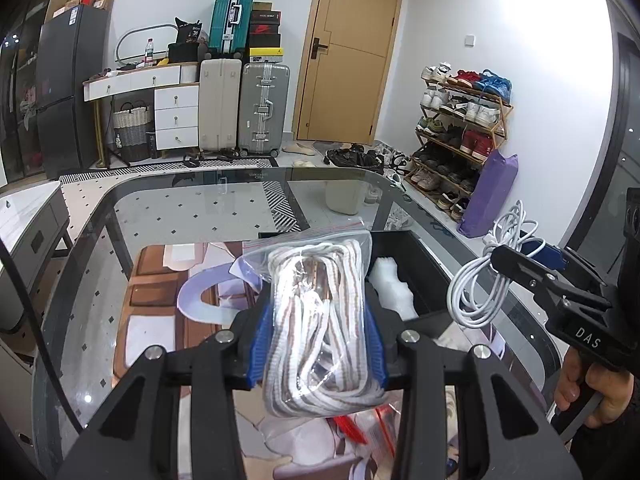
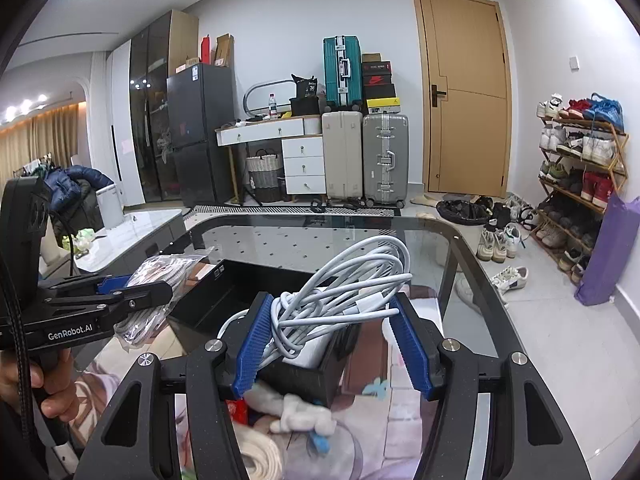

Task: Organize soft objects
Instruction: 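Lower the cable into the black box with the right tool while the left tool carries the zip bag over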

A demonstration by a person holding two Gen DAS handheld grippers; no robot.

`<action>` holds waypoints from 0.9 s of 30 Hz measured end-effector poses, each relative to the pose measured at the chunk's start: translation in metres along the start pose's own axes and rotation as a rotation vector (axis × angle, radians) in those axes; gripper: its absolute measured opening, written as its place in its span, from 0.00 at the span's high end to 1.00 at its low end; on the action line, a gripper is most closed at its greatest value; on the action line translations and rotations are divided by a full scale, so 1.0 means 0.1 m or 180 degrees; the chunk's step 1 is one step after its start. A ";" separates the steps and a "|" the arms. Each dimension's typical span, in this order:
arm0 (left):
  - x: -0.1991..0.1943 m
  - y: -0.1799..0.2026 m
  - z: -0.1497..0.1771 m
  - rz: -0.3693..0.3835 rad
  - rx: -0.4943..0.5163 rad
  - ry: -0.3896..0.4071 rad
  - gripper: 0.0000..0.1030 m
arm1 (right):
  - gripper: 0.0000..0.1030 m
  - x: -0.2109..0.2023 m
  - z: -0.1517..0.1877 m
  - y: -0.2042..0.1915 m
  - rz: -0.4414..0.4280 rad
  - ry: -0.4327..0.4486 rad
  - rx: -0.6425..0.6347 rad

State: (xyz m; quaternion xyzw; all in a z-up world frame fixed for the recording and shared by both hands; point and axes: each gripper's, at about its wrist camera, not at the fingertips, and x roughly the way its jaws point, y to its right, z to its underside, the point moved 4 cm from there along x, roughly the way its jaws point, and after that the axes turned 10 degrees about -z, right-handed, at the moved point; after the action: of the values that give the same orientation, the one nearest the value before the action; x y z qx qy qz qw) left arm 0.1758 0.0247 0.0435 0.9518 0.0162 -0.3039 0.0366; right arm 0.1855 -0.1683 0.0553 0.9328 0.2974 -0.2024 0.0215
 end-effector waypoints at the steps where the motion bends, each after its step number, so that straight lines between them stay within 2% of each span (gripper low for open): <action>1: 0.03 0.00 -0.01 -0.0005 0.0003 0.0001 0.62 | 0.41 0.04 -0.02 -0.01 0.0005 -0.0006 -0.0014; 16: 0.41 0.08 -0.15 -0.0014 0.0126 -0.0035 0.62 | 0.41 0.71 -0.13 -0.07 0.0092 -0.0203 -0.0254; 27: 0.62 0.12 -0.21 0.0016 0.0263 -0.0094 0.62 | 0.41 1.11 -0.05 -0.15 -0.0020 -0.0426 -0.0368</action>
State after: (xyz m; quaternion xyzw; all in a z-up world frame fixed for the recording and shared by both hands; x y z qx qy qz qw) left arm 0.2393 0.0144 0.0251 0.9480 0.0007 -0.3182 -0.0018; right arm 0.2610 -0.0946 0.0183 0.9134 0.3095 -0.2468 0.0945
